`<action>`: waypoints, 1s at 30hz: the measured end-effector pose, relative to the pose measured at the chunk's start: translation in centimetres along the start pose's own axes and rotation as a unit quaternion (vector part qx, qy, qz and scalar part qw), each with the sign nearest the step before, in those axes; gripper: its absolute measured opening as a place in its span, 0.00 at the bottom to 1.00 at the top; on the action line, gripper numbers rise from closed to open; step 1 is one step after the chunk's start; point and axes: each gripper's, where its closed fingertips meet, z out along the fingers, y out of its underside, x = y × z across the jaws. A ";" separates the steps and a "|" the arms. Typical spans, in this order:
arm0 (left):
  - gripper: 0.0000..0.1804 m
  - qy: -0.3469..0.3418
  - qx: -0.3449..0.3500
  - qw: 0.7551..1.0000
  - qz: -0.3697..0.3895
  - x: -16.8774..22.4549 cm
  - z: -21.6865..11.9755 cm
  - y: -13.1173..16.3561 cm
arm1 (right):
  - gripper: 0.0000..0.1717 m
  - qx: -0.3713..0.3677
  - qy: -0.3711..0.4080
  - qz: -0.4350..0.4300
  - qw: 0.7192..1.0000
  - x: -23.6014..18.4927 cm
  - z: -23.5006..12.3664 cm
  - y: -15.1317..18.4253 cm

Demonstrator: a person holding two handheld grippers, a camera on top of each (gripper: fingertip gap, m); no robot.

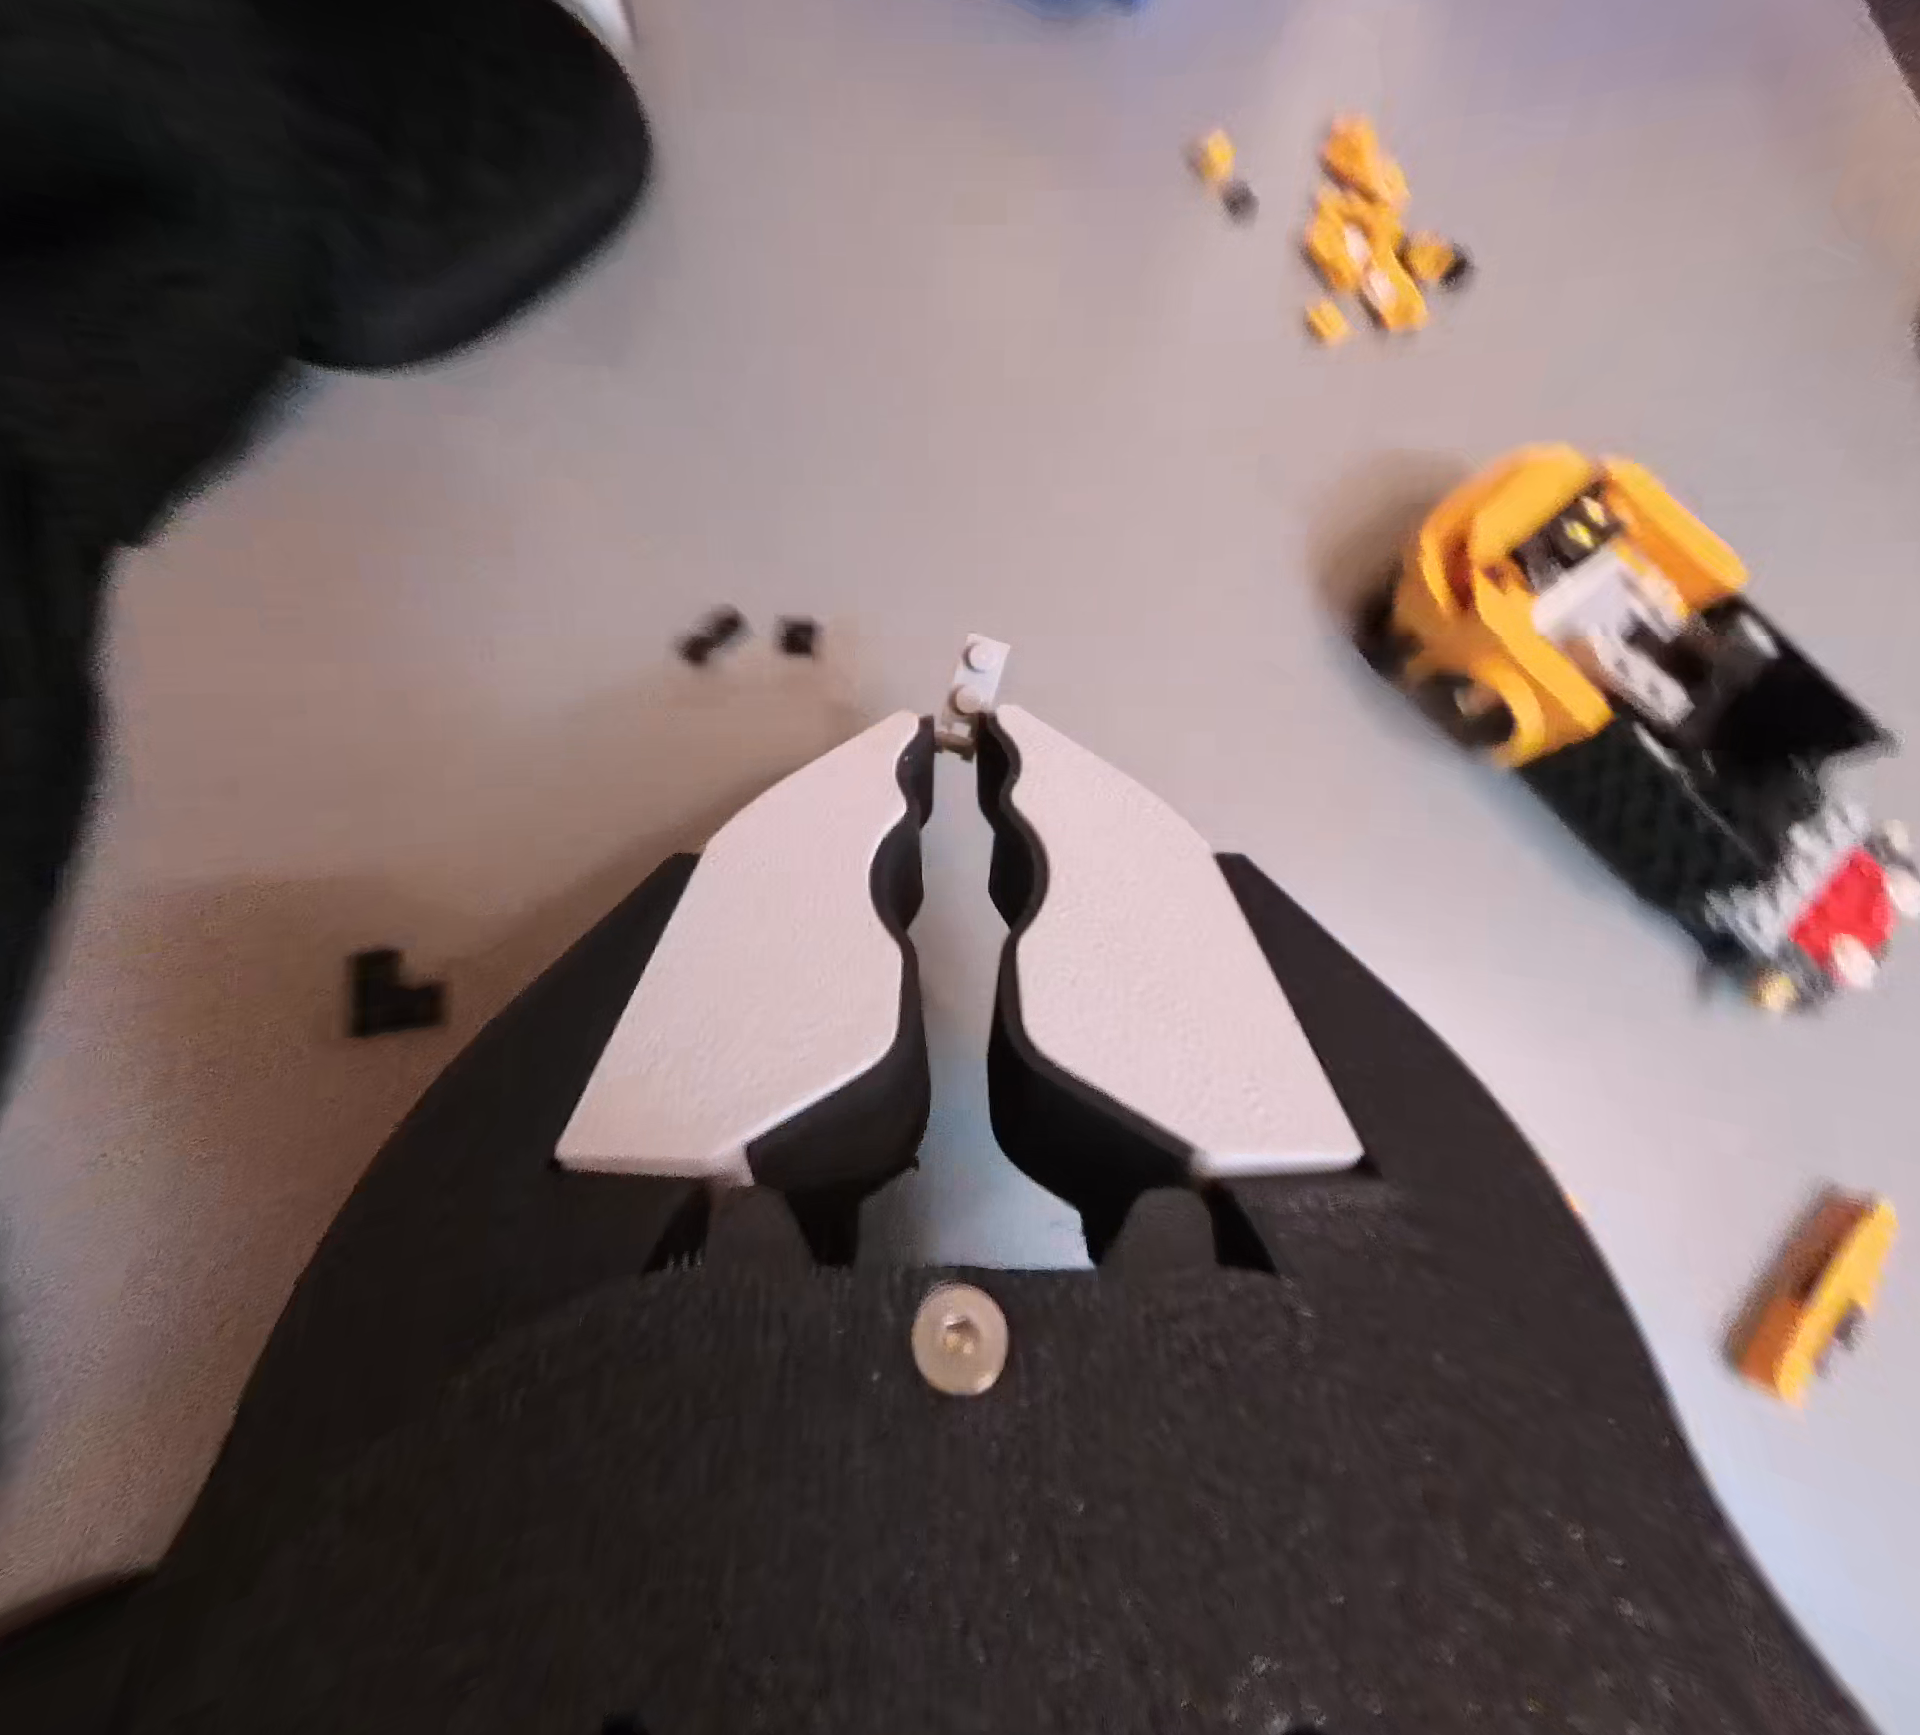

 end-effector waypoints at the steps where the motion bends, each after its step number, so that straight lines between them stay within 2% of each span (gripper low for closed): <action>1: 0.15 0.000 -0.001 0.999 0.040 0.6 0.6 -0.2 | 0.04 0.021 -0.025 -0.003 0.999 -1.1 0.0 -1.2; 4: 0.14 -0.003 -0.012 0.984 0.176 2.6 2.0 -0.5 | 0.04 0.084 -0.112 0.024 0.990 -4.1 -0.3 -4.4; 6: 0.11 -0.009 -0.017 0.973 0.230 3.3 2.6 -0.5 | 0.04 0.111 -0.157 0.040 0.981 -5.4 -0.6 -5.8; 11: 0.05 -0.004 -0.007 0.967 0.256 4.0 2.5 -0.9 | 0.04 0.135 -0.208 0.068 0.966 -6.6 -0.9 -6.9; 15: 0.04 -0.035 -0.029 0.969 0.244 2.7 1.6 -0.6 | 0.06 0.149 -0.185 0.081 0.968 -5.3 -1.2 -7.0; 17: 0.04 -0.098 -0.033 0.970 0.221 -0.3 -0.6 -0.7 | 0.09 0.133 -0.143 0.079 0.978 -3.7 -1.3 -6.2; 19: 0.04 -0.176 -0.049 0.970 0.163 -4.3 -4.2 -0.2 | 0.11 0.084 -0.097 0.051 0.990 -2.8 -0.8 -4.3; 22: 0.04 -0.284 -0.112 0.952 0.034 -10.2 -9.3 3.5 | 0.14 0.008 -0.084 0.015 0.996 -3.6 1.1 -1.8; 24: 0.05 -0.322 -0.141 0.934 -0.066 -12.4 -11.3 6.1 | 0.16 -0.032 -0.078 0.003 0.996 -4.1 2.6 -0.7; 25: 0.05 -0.338 -0.151 0.924 -0.092 -13.1 -12.0 7.1 | 0.17 -0.047 -0.072 -0.006 0.996 -4.1 3.2 -0.2; 28: 0.18 -0.357 -0.174 0.908 -0.132 -14.0 -12.7 9.0 | 0.18 -0.071 -0.075 -0.005 0.995 -4.2 4.0 0.5; 30: 0.25 -0.362 -0.171 0.906 -0.137 -14.2 -12.6 9.4 | 0.18 -0.077 -0.087 0.006 0.993 -4.5 4.1 0.5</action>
